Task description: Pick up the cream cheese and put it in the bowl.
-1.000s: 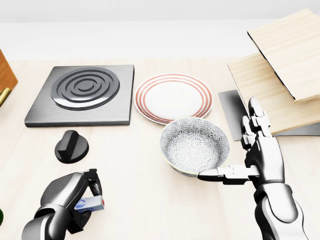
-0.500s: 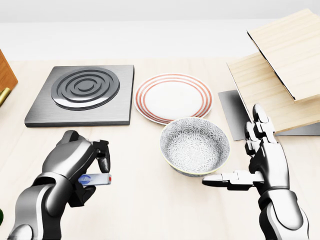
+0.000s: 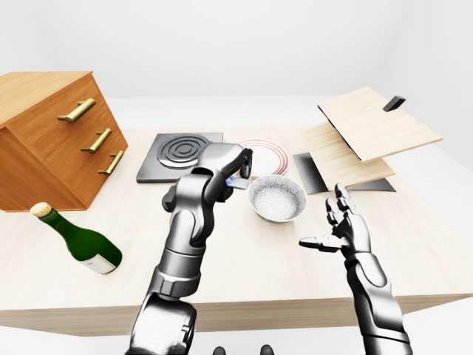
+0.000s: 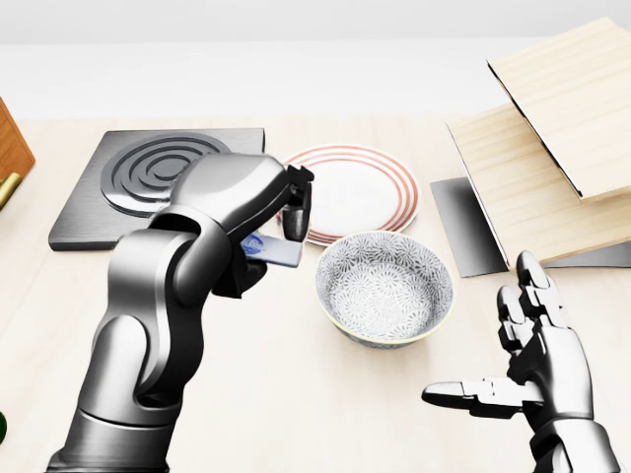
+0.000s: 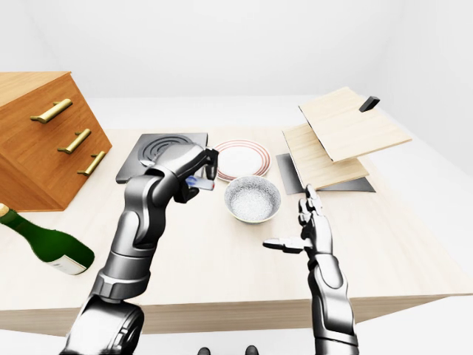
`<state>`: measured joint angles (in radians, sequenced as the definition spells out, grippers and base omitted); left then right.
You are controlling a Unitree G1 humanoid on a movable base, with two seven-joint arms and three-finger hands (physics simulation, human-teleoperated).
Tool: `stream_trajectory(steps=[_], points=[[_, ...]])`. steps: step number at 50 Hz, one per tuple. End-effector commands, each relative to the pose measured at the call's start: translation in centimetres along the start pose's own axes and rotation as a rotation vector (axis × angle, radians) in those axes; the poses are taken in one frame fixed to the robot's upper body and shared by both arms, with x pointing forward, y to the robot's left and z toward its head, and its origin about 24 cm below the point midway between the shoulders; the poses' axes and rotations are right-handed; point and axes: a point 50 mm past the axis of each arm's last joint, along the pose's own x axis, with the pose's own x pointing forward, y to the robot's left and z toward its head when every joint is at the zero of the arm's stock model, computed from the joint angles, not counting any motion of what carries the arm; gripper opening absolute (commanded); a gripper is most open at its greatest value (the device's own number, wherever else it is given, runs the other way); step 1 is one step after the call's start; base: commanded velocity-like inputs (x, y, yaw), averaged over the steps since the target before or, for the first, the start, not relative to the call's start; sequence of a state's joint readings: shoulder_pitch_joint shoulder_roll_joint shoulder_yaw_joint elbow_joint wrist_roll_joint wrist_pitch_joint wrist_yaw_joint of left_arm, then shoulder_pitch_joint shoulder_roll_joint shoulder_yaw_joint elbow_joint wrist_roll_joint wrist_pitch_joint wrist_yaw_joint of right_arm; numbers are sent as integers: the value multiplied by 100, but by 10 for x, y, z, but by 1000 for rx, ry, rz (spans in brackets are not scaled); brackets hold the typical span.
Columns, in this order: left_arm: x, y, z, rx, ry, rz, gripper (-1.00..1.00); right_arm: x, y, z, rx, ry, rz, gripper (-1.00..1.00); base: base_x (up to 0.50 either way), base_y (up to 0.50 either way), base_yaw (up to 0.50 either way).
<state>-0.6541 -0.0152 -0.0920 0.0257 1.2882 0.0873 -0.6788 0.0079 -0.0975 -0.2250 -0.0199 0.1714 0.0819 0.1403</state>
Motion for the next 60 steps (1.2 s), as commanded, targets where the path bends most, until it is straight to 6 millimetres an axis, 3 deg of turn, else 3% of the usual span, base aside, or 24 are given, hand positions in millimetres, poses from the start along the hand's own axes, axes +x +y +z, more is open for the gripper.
stream_trajectory(steps=[1, 11, 25, 38, 60], points=[[24, 36, 40, 11, -112, 78, -100, -8, -4, 5, 14, -23, -8, 100, 0, 0, 0], [51, 37, 60, -74, -180, 105, -100, -12, -4, 14, 20, -64, -4, 100, 0, 0, 0], [67, 4, 90, -151, -230, 59, -100, -13, -6, 11, 17, -54, -12, 100, 0, 0, 0], [75, -35, 91, -165, -181, -9, -100, -13, -4, 10, 17, -48, -6, 100, 0, 0, 0], [72, -55, 93, -125, -173, -49, -100, -11, -3, 6, 15, -33, -2, 100, 0, 0, 0]])
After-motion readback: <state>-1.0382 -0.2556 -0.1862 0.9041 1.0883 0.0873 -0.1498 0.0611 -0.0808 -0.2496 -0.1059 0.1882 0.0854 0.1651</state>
